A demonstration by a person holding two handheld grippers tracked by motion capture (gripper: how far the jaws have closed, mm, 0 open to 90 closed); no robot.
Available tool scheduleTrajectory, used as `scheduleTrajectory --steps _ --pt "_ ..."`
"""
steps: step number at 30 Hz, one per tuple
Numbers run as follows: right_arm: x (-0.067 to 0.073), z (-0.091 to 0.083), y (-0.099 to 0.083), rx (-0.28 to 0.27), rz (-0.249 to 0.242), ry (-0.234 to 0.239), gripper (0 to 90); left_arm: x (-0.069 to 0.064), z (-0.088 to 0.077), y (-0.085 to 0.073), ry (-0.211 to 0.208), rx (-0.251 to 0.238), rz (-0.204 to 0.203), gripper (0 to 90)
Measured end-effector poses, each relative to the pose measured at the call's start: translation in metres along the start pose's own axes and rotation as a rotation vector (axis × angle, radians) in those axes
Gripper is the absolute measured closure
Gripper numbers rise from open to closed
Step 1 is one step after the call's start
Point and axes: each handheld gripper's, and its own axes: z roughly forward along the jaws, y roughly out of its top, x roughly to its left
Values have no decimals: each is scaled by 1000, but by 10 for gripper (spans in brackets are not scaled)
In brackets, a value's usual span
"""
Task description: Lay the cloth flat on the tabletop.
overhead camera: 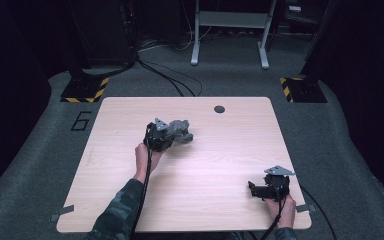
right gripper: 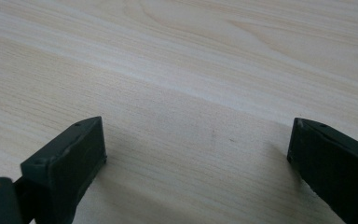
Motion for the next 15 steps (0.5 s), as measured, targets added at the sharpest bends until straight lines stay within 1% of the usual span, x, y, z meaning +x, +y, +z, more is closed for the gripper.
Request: scheduleTrajectory --steps 8,14,15 --pt "0 0 0 0 0 0 37 -7 -23 3 -23 -33 13 692" --pt "0 0 0 1 1 0 37 -16 -41 2 -39 -43 43 692" --pt "0 0 0 1 1 0 37 -18 -44 1 -43 -43 43 692"
